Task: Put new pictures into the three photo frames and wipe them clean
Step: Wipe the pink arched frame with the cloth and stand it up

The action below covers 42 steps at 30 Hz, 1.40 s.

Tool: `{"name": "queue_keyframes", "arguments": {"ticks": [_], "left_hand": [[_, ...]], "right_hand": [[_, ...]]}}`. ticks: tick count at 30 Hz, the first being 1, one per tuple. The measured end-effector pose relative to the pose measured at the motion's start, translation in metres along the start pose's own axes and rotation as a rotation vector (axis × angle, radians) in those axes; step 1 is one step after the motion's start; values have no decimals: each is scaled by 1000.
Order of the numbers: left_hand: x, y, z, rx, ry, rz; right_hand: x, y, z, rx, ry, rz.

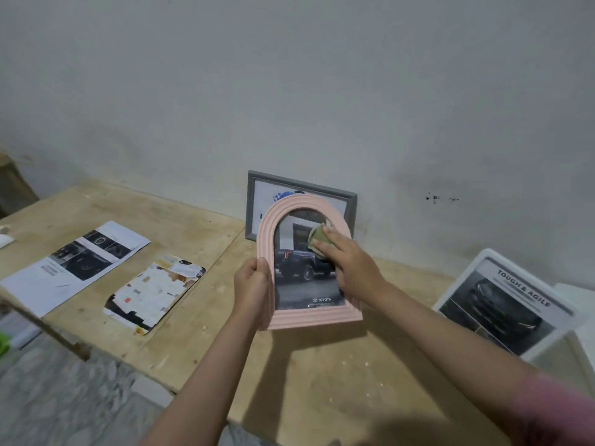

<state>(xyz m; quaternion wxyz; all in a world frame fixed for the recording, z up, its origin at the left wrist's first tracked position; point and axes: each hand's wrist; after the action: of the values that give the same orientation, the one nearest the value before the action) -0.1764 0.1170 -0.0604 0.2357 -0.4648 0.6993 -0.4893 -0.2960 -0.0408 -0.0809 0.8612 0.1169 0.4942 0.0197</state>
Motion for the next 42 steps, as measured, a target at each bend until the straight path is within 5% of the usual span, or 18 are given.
{"name": "queue_keyframes", "arguments": {"ticks": [4,8,13,15,20,23,33,42], "left_hand": [[-8,-7,2,25,-90,-46],[-23,-7,5,128,-122,189],[-24,4,4,49,26,285],[-17,8,-1,74,59,304],[-9,4,1,149,-10,278],[-17,2,9,181,-27,307],[-12,-3,11,220,-28,238],[-2,-10,26,206,-163,147]], "right_hand": [[26,37,-35,-23,-80,107],[25,55,-46,20,41,488],[3,39,27,174,-415,390],[1,36,58,245,-417,312],[23,61,70,-282,-129,261],[29,50,72,-380,-56,224],[23,8,69,155,-319,133],[33,31,27,456,-233,250]]}}
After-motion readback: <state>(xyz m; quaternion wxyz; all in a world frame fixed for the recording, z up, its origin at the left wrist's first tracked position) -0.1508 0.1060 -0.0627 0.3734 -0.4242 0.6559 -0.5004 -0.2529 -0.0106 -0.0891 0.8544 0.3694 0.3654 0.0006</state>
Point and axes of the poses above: each hand's wrist, its own z-axis towards the middle knuckle, its own x-axis out of the palm, y = z × x, and after that the axes turned 13 degrees about -x, right-handed
